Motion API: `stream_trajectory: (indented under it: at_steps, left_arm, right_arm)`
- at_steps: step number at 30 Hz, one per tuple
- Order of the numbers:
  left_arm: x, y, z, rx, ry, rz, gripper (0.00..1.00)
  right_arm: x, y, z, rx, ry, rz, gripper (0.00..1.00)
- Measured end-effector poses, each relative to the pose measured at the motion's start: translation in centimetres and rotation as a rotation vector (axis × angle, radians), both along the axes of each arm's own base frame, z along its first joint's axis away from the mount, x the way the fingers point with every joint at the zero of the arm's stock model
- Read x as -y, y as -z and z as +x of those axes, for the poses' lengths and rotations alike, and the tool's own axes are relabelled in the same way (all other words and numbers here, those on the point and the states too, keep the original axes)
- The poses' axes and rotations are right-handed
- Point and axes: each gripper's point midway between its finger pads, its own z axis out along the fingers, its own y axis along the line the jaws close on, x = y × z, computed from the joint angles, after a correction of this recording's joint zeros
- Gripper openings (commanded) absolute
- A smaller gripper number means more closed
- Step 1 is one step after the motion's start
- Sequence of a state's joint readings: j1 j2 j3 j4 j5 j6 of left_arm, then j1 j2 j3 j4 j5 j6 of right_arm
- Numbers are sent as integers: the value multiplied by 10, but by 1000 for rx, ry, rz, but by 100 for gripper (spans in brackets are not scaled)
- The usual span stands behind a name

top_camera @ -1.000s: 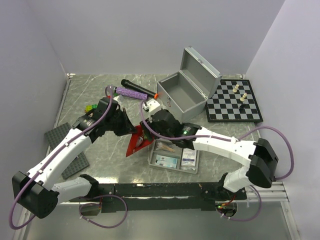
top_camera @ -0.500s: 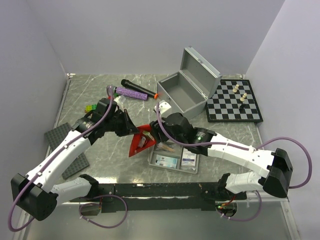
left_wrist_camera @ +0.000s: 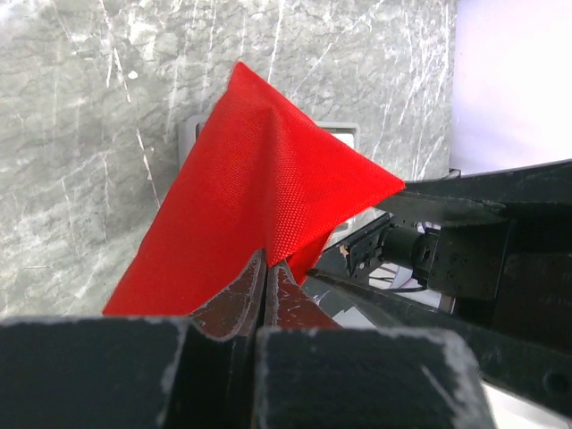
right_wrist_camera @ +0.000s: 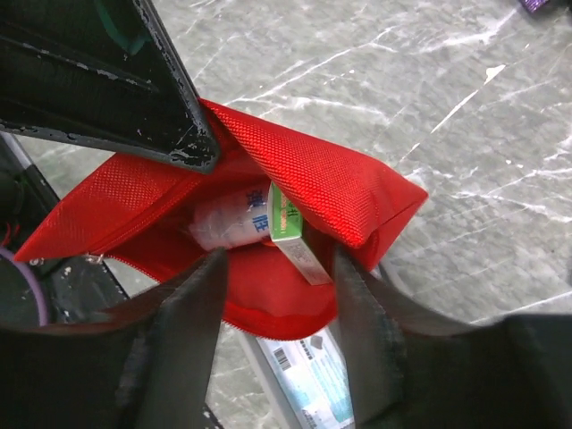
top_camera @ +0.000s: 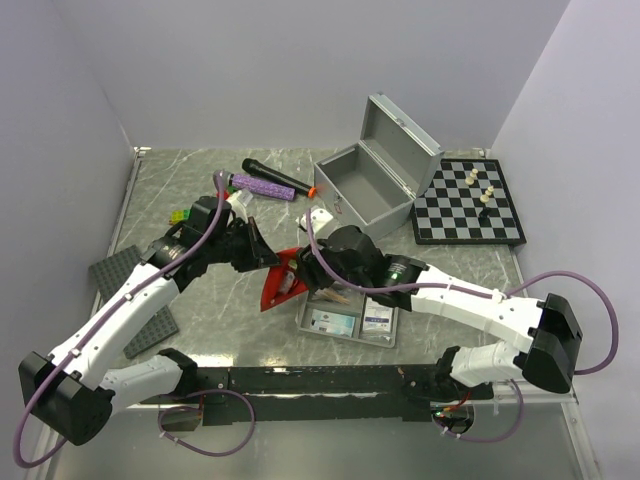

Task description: Organize the medicine kit

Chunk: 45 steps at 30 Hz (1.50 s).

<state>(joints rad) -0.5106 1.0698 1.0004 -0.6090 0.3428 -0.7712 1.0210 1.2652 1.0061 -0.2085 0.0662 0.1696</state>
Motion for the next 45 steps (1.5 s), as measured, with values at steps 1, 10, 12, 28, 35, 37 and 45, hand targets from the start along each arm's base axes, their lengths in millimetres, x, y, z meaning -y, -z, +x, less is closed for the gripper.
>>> stream_trajectory:
  at_steps: [1,10,12,28,35,37,45]
  left_arm:
    - [0,0,0,-1,2,0,1]
    - [2,4,-7,-1,48,-3,1]
    - [2,3,-9,8,62,-6,1]
    - [3,-5,-25,79,168,-28,1]
    - [2,1,-26,77,172,-16,1]
    - [0,5,-26,71,167,-6,1]
    - [-4,22,-23,79,142,15,1]
  right_arm:
    - [-1,1,0,1,-6,-2,64]
    - [-5,31,7,-18,-10,-105,39]
    - [-5,38,8,-21,-16,-130,32]
    - [-1,24,9,62,-83,-174,68]
    - [5,-7,10,102,-40,-95,75]
    - [10,-30,6,131,-36,-39,76]
    - [37,-80,7,189,48,122,75]
